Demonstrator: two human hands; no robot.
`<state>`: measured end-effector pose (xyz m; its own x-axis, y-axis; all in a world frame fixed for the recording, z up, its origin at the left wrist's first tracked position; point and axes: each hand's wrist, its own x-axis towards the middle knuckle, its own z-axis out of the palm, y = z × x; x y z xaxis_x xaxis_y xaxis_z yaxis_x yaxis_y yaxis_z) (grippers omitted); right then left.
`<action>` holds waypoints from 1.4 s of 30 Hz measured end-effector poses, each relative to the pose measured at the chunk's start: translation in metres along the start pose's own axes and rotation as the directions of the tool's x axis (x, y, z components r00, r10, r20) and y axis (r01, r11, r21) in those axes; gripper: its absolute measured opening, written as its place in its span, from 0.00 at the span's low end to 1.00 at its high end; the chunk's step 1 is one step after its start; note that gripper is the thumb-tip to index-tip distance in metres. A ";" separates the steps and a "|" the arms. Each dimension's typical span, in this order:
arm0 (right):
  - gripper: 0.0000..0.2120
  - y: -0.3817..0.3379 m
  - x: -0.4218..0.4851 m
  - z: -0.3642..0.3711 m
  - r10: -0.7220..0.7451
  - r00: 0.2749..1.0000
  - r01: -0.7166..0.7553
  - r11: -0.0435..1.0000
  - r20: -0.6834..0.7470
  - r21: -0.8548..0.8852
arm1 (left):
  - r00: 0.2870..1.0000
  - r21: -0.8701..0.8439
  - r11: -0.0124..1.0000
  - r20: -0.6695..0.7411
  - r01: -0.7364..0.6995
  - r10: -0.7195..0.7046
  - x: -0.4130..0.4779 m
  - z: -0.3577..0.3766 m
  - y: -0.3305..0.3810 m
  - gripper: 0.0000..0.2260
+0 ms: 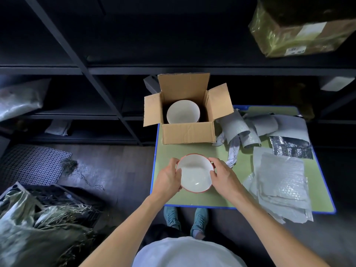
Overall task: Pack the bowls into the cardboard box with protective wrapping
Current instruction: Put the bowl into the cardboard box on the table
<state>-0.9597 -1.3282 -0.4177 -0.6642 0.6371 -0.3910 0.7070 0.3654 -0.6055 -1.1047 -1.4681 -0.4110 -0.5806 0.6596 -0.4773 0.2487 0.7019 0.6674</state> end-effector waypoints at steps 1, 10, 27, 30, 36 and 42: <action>0.22 0.000 0.001 0.001 0.000 1.000 0.000 1.000 -0.002 -0.003 | 1.000 0.018 1.000 -0.004 0.001 -0.001 0.001 0.001 -0.001 0.11; 0.21 0.000 -0.003 0.003 -0.026 0.999 0.025 0.999 -0.037 -0.022 | 0.999 0.068 0.997 -0.015 -0.030 0.031 0.005 0.002 -0.007 0.12; 0.15 -0.051 0.016 -0.043 -0.271 0.951 0.234 0.945 -0.149 -0.228 | 0.891 0.464 0.873 -0.316 -0.153 0.325 0.006 -0.056 0.053 0.10; 0.13 -0.074 0.027 -0.058 -0.342 0.920 0.304 0.931 -0.190 -0.203 | 0.829 0.462 0.865 -0.395 -0.195 0.397 0.018 -0.071 0.068 0.09; 0.14 -0.105 0.078 -0.079 -0.346 0.911 0.297 0.928 -0.223 -0.228 | 0.774 0.531 0.833 -0.459 -0.155 0.436 0.072 -0.089 0.066 0.15; 0.16 -0.119 0.136 -0.084 -0.191 0.981 0.162 0.900 -0.032 -0.404 | 0.825 0.533 0.844 -0.450 -0.059 0.341 0.097 -0.080 0.056 0.25</action>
<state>-1.1135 -1.2277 -0.3408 -0.7790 0.5768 -0.2459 0.6268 0.7063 -0.3290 -1.2094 -1.3861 -0.3738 -0.7429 0.6632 0.0909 0.6572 0.6969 0.2869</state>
